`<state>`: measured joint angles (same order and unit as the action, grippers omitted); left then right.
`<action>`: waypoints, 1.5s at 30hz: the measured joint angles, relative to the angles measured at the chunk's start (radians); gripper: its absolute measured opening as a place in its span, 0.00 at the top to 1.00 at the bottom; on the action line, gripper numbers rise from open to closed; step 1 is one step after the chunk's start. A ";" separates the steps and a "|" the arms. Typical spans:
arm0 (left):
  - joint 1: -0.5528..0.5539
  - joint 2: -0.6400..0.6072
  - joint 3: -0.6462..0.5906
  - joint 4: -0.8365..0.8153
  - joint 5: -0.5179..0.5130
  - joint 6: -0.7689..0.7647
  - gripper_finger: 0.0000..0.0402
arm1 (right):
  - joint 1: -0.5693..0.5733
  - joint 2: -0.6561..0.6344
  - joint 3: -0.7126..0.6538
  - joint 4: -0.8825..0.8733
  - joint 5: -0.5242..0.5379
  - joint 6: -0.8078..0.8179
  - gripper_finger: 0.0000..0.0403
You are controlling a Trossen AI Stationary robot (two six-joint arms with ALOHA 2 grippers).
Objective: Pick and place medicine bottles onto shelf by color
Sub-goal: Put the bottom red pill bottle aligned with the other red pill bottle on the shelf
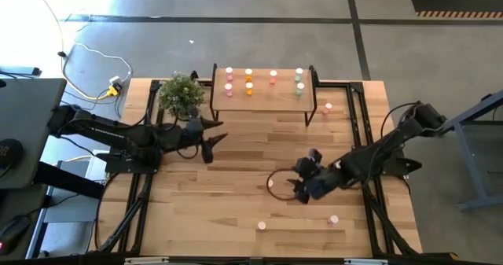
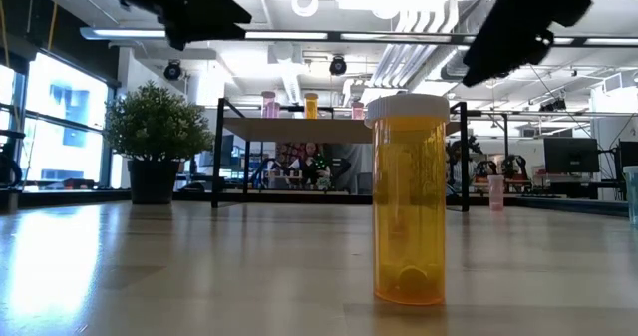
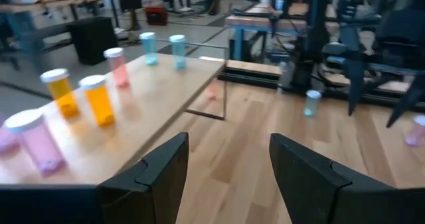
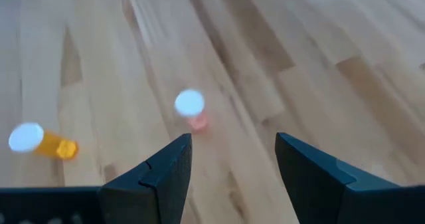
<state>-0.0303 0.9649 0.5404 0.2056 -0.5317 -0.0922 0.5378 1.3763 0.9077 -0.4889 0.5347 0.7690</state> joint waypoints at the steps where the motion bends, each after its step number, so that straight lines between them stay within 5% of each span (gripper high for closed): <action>1: -0.011 0.000 0.000 0.002 -0.001 0.006 0.50 | 0.017 0.017 0.000 0.000 0.011 0.019 0.48; 15: -0.123 0.000 0.000 0.002 -0.022 -0.035 0.50 | 0.189 0.248 0.000 0.067 0.078 0.287 0.48; 31: -0.156 0.000 0.000 0.001 -0.061 -0.036 0.50 | 0.182 0.456 0.000 0.313 0.335 0.278 0.48; 45: -0.156 0.000 0.000 0.000 -0.060 -0.030 0.50 | 0.073 0.494 0.000 0.475 0.337 0.122 0.48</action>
<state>-0.1867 0.9649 0.5404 0.2058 -0.5919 -0.1226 0.6113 1.8702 0.9077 -0.0144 0.8720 0.8909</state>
